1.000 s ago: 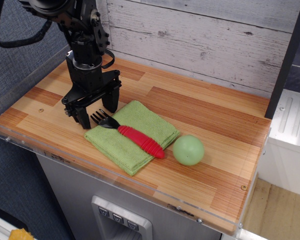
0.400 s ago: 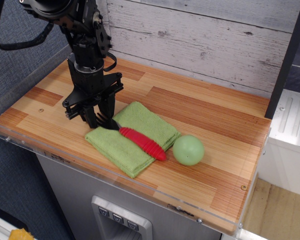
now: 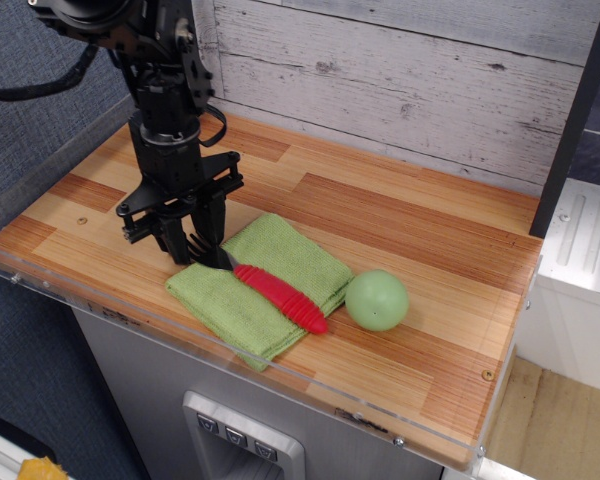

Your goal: Move the red fork to the left of the green cloth.

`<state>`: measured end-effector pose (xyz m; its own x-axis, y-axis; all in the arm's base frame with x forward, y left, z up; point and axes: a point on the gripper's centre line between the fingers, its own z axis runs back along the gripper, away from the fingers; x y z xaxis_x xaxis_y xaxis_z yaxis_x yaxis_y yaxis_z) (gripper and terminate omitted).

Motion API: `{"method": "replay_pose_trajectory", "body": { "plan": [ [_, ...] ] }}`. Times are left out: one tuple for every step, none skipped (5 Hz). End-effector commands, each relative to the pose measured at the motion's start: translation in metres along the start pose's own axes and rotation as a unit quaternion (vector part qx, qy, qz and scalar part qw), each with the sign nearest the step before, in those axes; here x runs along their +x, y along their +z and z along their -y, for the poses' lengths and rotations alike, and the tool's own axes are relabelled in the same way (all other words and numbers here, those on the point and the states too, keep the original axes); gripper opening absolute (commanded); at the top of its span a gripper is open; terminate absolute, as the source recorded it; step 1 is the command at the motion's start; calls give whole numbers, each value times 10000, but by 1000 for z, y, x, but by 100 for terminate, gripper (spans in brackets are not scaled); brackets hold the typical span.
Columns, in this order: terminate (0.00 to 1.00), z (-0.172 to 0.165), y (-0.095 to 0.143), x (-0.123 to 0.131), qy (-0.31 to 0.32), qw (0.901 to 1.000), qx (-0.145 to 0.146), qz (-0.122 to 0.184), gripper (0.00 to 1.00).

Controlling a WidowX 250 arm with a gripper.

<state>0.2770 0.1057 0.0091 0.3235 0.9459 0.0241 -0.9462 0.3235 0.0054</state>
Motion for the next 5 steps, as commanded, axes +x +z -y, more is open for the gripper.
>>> {"method": "replay_pose_trajectory", "body": {
  "plan": [
    [0, 6, 32, 16, -46, 9992, -373, 100, 0],
    [0, 6, 40, 18, 45, 9986, -513, 94, 0],
    [0, 6, 44, 22, 63, 9986, -519, -94, 0],
    [0, 8, 50, 28, 138, 9977, -658, -86, 0],
    [0, 12, 57, 41, -157, 9985, -487, 174, 0]
  ]
}}
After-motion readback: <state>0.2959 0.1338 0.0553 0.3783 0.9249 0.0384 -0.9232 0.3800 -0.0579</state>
